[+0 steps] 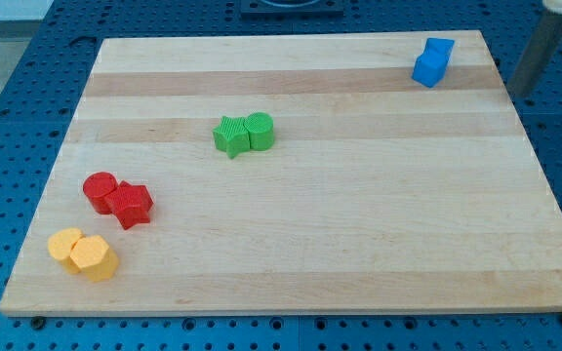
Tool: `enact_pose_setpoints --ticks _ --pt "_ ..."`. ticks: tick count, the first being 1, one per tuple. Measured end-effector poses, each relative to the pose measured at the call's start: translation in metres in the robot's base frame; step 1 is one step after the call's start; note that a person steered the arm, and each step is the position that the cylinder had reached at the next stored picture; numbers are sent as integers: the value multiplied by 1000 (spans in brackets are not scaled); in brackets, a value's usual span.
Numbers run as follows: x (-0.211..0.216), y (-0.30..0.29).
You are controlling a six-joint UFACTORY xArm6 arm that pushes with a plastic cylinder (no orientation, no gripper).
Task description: Point at the blue triangle
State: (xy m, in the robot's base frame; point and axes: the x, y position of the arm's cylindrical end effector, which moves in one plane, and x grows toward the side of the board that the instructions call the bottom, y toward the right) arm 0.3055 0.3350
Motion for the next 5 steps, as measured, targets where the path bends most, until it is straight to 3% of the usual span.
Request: enact_pose_setpoints --ticks 1,3,5 --pt "-52 7" --pt "-107 -36" --pt "-80 -70"
